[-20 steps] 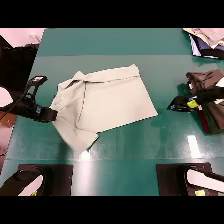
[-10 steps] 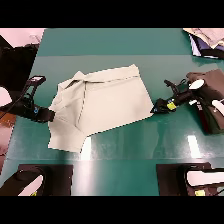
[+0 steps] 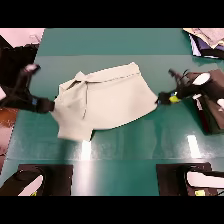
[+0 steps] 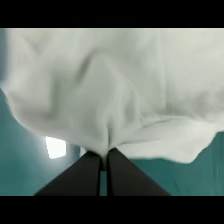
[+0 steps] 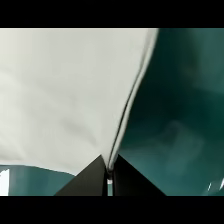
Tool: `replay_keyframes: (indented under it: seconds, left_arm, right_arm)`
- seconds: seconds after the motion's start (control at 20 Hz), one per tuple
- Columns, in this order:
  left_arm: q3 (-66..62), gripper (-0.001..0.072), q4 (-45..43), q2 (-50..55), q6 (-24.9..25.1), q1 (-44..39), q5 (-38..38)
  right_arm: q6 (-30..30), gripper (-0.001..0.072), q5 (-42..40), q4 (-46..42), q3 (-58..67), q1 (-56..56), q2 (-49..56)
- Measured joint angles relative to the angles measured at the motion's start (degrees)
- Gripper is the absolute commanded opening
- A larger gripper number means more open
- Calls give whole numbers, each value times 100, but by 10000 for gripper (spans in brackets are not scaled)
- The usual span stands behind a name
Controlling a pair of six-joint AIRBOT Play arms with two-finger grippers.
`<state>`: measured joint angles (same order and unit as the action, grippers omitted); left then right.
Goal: Fold the shirts.
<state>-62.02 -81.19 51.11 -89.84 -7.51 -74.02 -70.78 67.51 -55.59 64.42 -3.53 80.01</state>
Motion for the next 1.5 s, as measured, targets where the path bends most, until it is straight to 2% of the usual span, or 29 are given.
replay_keyframes:
  seconds: [0.45, 0.7, 0.95, 1.1, 1.3, 1.5]
  left_arm:
    - [-4778, 27, -533, -7, -94, -4, 356]
    - [-6210, 27, -354, -245, -44, -4, 678]
    - [-6439, 26, 603, -400, 63, -4, 848]
    - [-5893, 27, 920, -365, 144, -2, 804]
    - [-4682, 28, 1078, 122, 245, -2, 538]
    - [-3895, 28, 1139, 1255, 361, -4, 297]
  right_arm:
    - [-463, 15, -282, 52, 2988, -789, -2337]
    - [-570, 14, -286, 66, 4076, -1773, -3333]
    - [-662, 13, 155, 26, 4629, -3119, -3816]
    - [-798, 13, 560, 74, 4728, -3471, -3672]
    - [-1084, 13, 1532, 68, 4769, -3158, -2833]
    - [-1427, 13, 2590, -855, 4776, -2098, -1445]
